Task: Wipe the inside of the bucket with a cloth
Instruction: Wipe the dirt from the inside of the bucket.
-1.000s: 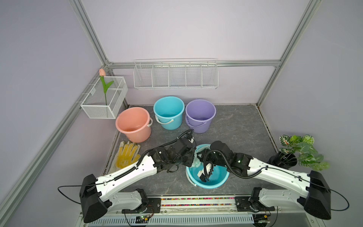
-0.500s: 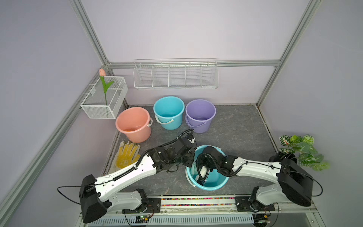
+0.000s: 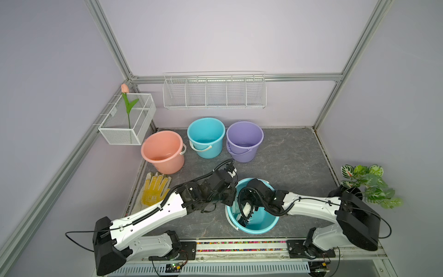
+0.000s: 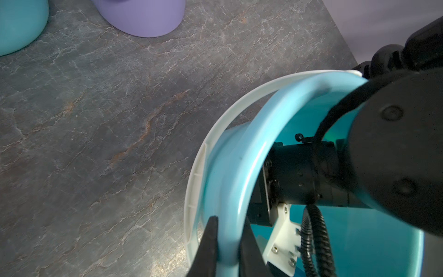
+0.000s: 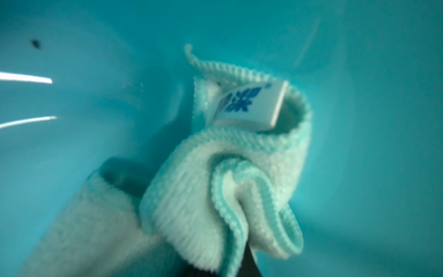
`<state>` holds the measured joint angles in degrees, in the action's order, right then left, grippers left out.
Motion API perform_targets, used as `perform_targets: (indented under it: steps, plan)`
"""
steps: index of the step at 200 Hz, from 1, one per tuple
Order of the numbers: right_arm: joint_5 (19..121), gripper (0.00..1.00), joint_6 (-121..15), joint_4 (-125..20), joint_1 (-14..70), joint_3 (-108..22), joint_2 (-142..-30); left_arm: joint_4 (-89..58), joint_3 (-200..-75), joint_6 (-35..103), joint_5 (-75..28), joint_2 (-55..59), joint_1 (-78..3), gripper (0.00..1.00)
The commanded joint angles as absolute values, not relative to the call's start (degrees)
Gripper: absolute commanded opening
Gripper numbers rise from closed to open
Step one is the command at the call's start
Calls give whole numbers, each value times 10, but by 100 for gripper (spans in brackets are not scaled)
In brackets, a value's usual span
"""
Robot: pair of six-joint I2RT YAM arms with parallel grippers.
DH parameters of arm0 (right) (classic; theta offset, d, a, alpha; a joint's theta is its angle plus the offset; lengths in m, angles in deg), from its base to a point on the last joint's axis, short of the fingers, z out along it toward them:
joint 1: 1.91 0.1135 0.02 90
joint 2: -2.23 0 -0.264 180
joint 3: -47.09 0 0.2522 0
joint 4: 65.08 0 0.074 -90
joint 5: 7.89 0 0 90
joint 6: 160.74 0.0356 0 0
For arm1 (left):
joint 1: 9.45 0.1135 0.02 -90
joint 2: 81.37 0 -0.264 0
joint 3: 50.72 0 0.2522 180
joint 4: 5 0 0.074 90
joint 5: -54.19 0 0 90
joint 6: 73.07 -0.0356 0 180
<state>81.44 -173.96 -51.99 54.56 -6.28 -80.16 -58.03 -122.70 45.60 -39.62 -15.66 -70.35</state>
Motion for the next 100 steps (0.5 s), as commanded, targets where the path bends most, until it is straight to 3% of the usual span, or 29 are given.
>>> perform_targets:
  steps: [1,55,100]
  plan:
    - [818,7,-1714,-466,547,-82,-751,-557,-1223,470,-428,-176,-704,0]
    - [822,7,-1655,-373,559,-132,-632,-572,-1230,495,-471,-166,-704,0]
    - [904,7,-1656,-297,576,-166,-569,-573,-1228,510,-476,-164,-705,0]
